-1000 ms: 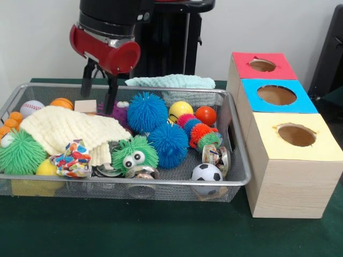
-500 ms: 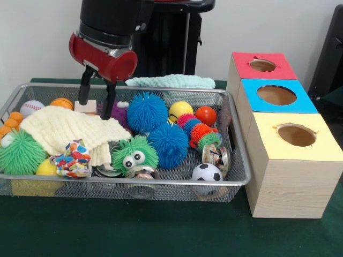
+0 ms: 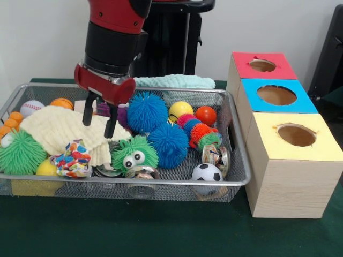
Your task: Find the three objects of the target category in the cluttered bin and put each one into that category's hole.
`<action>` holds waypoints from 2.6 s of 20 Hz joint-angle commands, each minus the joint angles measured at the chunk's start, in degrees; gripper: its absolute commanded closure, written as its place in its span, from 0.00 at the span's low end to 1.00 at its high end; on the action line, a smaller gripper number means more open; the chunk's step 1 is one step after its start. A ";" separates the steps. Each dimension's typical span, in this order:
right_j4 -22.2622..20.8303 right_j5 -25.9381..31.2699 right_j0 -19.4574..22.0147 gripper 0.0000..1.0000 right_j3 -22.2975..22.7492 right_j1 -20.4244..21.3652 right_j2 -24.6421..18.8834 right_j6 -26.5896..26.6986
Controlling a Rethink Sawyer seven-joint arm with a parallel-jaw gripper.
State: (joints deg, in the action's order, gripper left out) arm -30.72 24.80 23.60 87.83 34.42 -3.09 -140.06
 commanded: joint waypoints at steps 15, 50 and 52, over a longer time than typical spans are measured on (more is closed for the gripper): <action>-11.60 0.20 3.14 0.00 3.04 -5.19 4.24 5.77; 7.92 -1.24 -11.13 1.00 2.24 -5.82 1.24 -9.03; 11.67 -0.23 -13.33 1.00 4.34 -4.00 2.26 -12.90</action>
State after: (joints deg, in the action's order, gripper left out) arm -26.65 21.18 14.82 90.75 29.46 0.28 -140.07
